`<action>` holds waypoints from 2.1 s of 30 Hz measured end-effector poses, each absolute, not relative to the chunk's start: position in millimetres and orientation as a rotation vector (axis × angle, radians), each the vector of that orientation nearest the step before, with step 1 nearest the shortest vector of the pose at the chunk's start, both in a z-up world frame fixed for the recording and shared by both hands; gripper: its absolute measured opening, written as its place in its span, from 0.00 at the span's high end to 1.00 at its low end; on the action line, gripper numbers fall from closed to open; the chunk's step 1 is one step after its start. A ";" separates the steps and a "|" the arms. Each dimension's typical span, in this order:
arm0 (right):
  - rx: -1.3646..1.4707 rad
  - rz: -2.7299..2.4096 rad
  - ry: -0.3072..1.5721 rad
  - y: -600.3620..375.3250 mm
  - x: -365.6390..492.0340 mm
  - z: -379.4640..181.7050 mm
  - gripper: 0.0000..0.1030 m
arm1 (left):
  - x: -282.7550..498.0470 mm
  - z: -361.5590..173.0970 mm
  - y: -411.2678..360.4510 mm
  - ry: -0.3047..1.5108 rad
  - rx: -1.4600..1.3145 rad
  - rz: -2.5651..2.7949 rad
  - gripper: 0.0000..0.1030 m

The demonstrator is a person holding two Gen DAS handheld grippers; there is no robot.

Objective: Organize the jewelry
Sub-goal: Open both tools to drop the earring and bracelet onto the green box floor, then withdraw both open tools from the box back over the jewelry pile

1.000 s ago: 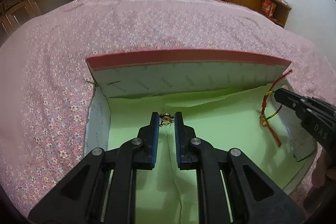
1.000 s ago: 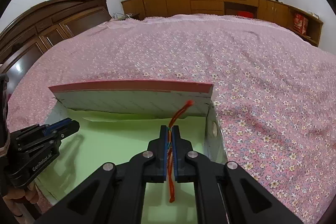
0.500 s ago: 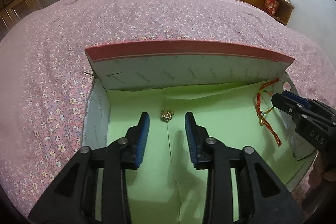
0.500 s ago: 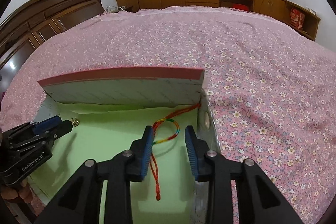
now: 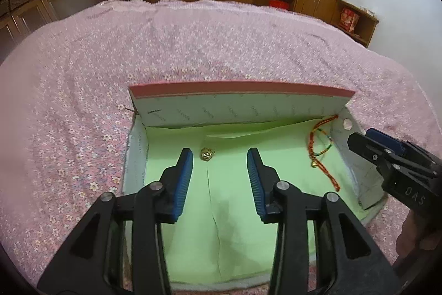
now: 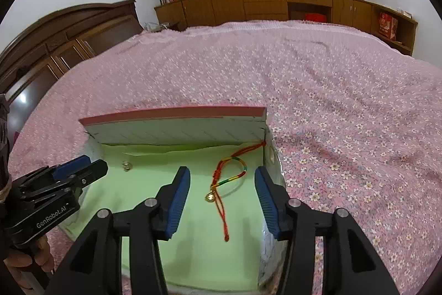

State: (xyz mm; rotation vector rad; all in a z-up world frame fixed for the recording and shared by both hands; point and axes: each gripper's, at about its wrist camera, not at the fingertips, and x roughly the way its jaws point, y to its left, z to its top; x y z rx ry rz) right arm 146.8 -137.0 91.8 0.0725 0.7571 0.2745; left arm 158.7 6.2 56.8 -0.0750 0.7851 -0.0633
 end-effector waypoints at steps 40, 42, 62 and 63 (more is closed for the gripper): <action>0.187 0.270 0.646 -185.2 7.2 114.4 0.42 | 38.9 77.6 28.7 0.748 -0.071 -0.066 0.64; 0.175 0.257 0.667 -189.6 2.9 108.9 0.42 | 34.1 72.0 31.5 0.772 -0.076 -0.064 0.64; 0.120 0.180 0.857 -199.3 -5.4 45.8 0.42 | 12.9 19.9 38.0 0.972 -0.074 -0.065 0.64; 0.118 0.175 0.867 -199.0 -4.3 42.3 0.42 | 12.2 17.7 37.4 0.979 -0.072 -0.066 0.64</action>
